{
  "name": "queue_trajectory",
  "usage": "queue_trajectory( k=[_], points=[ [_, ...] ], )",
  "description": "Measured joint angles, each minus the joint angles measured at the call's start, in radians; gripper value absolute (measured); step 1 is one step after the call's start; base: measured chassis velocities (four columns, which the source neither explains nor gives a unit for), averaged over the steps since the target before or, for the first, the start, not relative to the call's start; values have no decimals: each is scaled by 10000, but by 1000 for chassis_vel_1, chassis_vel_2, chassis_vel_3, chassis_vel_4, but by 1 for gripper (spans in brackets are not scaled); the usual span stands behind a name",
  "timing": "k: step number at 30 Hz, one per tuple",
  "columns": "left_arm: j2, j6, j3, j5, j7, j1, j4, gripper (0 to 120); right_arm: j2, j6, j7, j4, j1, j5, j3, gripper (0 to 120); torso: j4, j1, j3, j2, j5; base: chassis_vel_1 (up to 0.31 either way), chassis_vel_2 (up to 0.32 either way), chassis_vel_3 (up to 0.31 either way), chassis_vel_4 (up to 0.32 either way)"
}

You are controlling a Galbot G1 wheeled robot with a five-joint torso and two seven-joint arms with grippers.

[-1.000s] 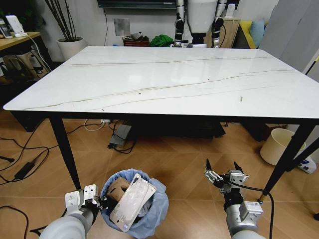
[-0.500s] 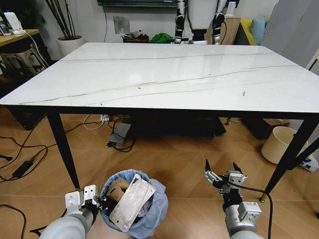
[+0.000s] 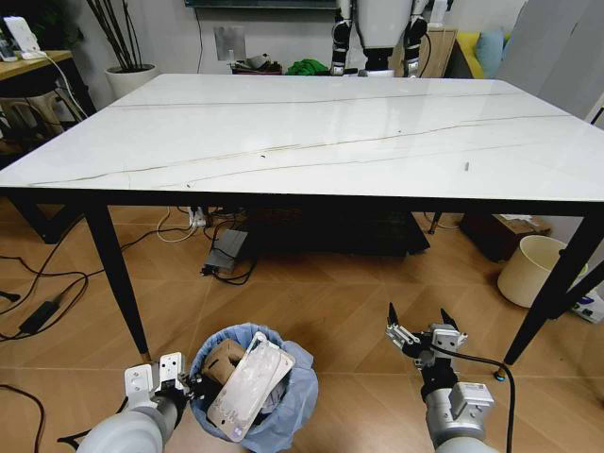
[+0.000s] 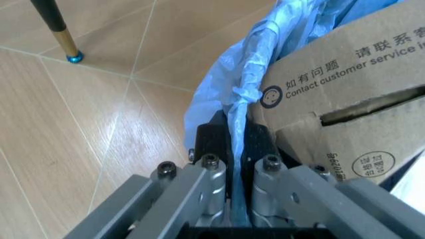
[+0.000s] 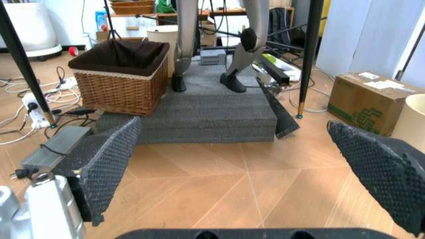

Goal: Pick up the trash bin and place the trash from the table into it.

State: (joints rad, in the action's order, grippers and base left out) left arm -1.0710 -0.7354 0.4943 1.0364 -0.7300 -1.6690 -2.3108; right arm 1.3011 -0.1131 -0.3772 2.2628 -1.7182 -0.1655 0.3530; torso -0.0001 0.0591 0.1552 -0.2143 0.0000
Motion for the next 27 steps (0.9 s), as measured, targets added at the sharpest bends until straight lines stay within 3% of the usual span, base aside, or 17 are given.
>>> queue_trajectory(
  k=[27],
  points=[
    [-133,0,30,11,-137,20,197,0,-130,2,6,-30,103,-64,37,100,0,-195,-802,996,0,0,0,0,0]
  ],
)
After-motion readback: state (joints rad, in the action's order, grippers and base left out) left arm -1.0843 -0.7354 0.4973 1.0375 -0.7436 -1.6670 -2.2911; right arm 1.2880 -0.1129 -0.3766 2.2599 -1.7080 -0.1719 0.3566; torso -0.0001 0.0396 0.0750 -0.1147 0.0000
